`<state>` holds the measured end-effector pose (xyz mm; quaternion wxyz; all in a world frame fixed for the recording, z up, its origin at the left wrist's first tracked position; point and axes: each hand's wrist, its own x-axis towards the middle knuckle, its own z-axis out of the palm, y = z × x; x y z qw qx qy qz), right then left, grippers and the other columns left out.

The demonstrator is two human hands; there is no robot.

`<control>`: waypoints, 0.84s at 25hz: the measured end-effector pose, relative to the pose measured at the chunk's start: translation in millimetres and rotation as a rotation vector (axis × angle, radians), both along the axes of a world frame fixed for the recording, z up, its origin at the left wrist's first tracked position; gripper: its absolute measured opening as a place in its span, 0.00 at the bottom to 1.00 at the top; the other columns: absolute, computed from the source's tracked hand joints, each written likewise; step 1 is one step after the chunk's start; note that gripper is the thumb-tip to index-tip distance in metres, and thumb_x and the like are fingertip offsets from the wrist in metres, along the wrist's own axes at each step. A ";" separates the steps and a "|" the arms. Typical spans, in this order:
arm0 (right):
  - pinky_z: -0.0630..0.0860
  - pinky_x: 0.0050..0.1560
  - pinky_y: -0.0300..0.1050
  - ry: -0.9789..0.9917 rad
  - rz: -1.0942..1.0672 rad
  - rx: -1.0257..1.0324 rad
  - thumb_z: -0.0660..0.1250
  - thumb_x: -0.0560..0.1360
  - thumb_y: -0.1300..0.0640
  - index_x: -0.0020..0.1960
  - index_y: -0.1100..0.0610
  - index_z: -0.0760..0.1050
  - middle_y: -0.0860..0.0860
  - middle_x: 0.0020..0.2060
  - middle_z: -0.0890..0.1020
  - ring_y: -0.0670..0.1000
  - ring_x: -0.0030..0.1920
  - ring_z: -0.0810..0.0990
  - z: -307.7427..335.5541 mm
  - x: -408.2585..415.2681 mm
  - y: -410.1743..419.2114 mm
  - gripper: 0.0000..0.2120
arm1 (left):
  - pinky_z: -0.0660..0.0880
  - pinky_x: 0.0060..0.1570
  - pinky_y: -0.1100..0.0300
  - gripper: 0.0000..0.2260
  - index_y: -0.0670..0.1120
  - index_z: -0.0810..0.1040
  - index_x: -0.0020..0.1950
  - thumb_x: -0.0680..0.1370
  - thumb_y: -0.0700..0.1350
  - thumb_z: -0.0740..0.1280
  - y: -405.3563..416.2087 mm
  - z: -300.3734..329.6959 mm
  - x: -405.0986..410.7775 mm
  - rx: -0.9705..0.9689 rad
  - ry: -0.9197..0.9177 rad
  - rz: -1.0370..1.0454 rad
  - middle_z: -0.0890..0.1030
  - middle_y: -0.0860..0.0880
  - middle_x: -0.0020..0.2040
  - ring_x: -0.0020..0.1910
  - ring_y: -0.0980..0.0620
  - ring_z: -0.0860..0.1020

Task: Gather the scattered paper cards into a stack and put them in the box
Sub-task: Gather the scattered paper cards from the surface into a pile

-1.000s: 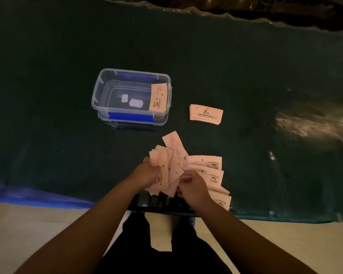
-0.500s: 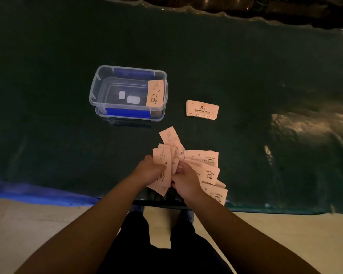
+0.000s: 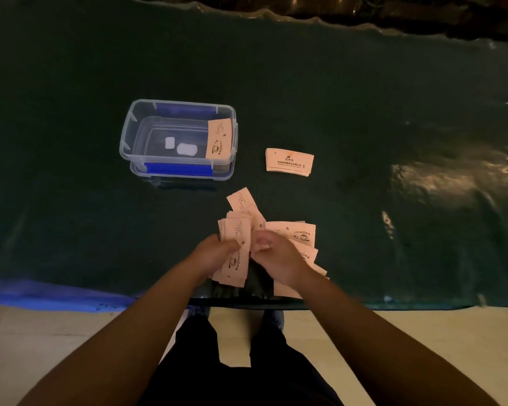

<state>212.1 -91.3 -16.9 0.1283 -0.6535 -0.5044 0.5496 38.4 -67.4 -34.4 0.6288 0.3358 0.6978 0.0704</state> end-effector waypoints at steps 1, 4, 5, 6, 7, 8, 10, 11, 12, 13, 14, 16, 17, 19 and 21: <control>0.79 0.62 0.44 -0.155 0.061 0.061 0.71 0.81 0.58 0.74 0.53 0.76 0.50 0.68 0.80 0.48 0.63 0.80 -2.1 12.3 4.0 0.22 | 0.78 0.45 0.52 0.13 0.46 0.76 0.66 0.82 0.47 0.67 -0.2 0.9 -0.4 -0.007 -0.003 0.024 0.85 0.45 0.56 0.51 0.46 0.83; 0.71 0.75 0.59 -0.596 0.289 0.125 0.77 0.74 0.43 0.80 0.51 0.67 0.53 0.76 0.71 0.57 0.78 0.67 -5.5 46.9 15.5 0.39 | 0.78 0.43 0.53 0.09 0.47 0.76 0.63 0.83 0.46 0.66 -0.2 0.6 -0.8 -0.012 -0.018 0.066 0.84 0.48 0.49 0.47 0.49 0.82; 0.67 0.77 0.62 -0.686 0.363 0.098 0.78 0.71 0.38 0.82 0.51 0.62 0.54 0.79 0.67 0.58 0.81 0.62 -6.4 53.3 18.5 0.47 | 0.78 0.44 0.52 0.09 0.47 0.76 0.62 0.83 0.46 0.66 -0.5 0.1 -1.2 -0.011 -0.022 0.076 0.83 0.48 0.49 0.47 0.49 0.82; 0.63 0.78 0.65 -0.738 0.413 0.061 0.79 0.68 0.34 0.84 0.51 0.57 0.54 0.82 0.63 0.60 0.83 0.58 -6.2 57.0 21.3 0.54 | 0.79 0.47 0.51 0.09 0.47 0.76 0.63 0.83 0.46 0.66 -0.9 -0.2 -1.6 -0.010 -0.027 0.086 0.84 0.48 0.50 0.49 0.48 0.83; 0.60 0.80 0.67 -0.755 0.436 0.030 0.79 0.66 0.32 0.85 0.52 0.53 0.55 0.84 0.59 0.60 0.84 0.54 -7.8 59.1 23.7 0.59 | 0.79 0.50 0.49 0.10 0.47 0.76 0.64 0.83 0.46 0.67 -0.8 -0.7 -1.9 -0.012 -0.028 0.090 0.84 0.47 0.52 0.51 0.46 0.83; 0.58 0.81 0.67 -0.751 0.451 0.014 0.79 0.65 0.31 0.86 0.52 0.50 0.55 0.85 0.57 0.61 0.85 0.52 -10.0 60.1 26.5 0.62 | 0.80 0.52 0.48 0.12 0.47 0.76 0.65 0.83 0.47 0.67 -0.1 -1.3 -2.0 -0.018 -0.027 0.091 0.85 0.46 0.55 0.53 0.45 0.83; 0.59 0.81 0.67 -0.735 0.470 0.012 0.81 0.64 0.32 0.86 0.53 0.49 0.56 0.86 0.55 0.61 0.85 0.53 -14.6 59.7 29.4 0.64 | 0.80 0.53 0.46 0.13 0.48 0.76 0.67 0.82 0.47 0.67 1.9 -0.4 -1.8 -0.027 -0.026 0.093 0.85 0.46 0.55 0.53 0.45 0.83; 0.61 0.80 0.66 -0.730 0.470 0.012 0.82 0.63 0.33 0.86 0.53 0.50 0.56 0.85 0.56 0.61 0.85 0.54 -15.4 58.9 30.3 0.64 | 0.80 0.54 0.46 0.13 0.48 0.76 0.67 0.82 0.48 0.67 2.6 0.9 -1.7 -0.033 -0.026 0.096 0.84 0.46 0.54 0.53 0.45 0.83; 0.64 0.78 0.66 -0.730 0.463 0.014 0.82 0.63 0.34 0.86 0.52 0.52 0.55 0.84 0.58 0.61 0.83 0.57 -15.6 58.3 31.4 0.63 | 0.80 0.55 0.45 0.14 0.48 0.76 0.67 0.82 0.48 0.67 3.2 1.3 -1.9 -0.034 -0.026 0.097 0.84 0.46 0.55 0.54 0.45 0.83; 0.66 0.76 0.66 -0.736 0.459 0.022 0.83 0.62 0.34 0.85 0.52 0.54 0.55 0.83 0.61 0.61 0.82 0.59 -15.0 58.0 32.1 0.62 | 0.80 0.56 0.45 0.15 0.48 0.76 0.68 0.82 0.48 0.67 3.5 0.7 -2.3 -0.033 -0.028 0.101 0.84 0.46 0.57 0.56 0.44 0.83; 0.68 0.75 0.66 -0.747 0.464 0.031 0.83 0.62 0.35 0.84 0.51 0.57 0.55 0.81 0.64 0.61 0.80 0.61 -13.9 57.9 32.7 0.60 | 0.80 0.56 0.44 0.15 0.48 0.76 0.69 0.82 0.48 0.67 3.7 0.9 -1.8 -0.030 -0.031 0.107 0.84 0.45 0.59 0.57 0.44 0.83; 0.69 0.73 0.66 -0.751 0.462 0.030 0.84 0.62 0.36 0.81 0.51 0.61 0.55 0.77 0.68 0.60 0.77 0.65 -13.3 58.6 34.1 0.55 | 0.80 0.57 0.44 0.16 0.47 0.76 0.69 0.82 0.48 0.67 3.1 0.4 -0.2 -0.027 -0.041 0.111 0.84 0.44 0.61 0.58 0.43 0.83; 0.71 0.72 0.65 -0.737 0.444 0.026 0.84 0.62 0.37 0.79 0.51 0.63 0.55 0.74 0.70 0.59 0.76 0.67 -13.3 58.9 35.2 0.53 | 0.80 0.58 0.43 0.16 0.47 0.75 0.69 0.82 0.48 0.67 2.4 0.2 0.7 -0.027 -0.046 0.110 0.84 0.44 0.61 0.58 0.43 0.83; 0.75 0.69 0.62 -0.696 0.389 0.007 0.85 0.63 0.40 0.75 0.51 0.67 0.54 0.70 0.73 0.58 0.71 0.72 -12.8 60.0 37.7 0.48 | 0.80 0.56 0.44 0.17 0.47 0.76 0.70 0.82 0.48 0.67 1.3 0.6 2.4 -0.033 -0.058 0.105 0.85 0.45 0.60 0.58 0.44 0.83; 0.77 0.66 0.61 -0.638 0.329 -0.037 0.85 0.66 0.43 0.72 0.51 0.69 0.53 0.67 0.76 0.57 0.65 0.77 -12.5 63.1 39.8 0.41 | 0.80 0.55 0.45 0.16 0.46 0.77 0.70 0.82 0.48 0.67 0.7 0.4 4.9 -0.034 -0.082 0.112 0.85 0.45 0.59 0.56 0.44 0.84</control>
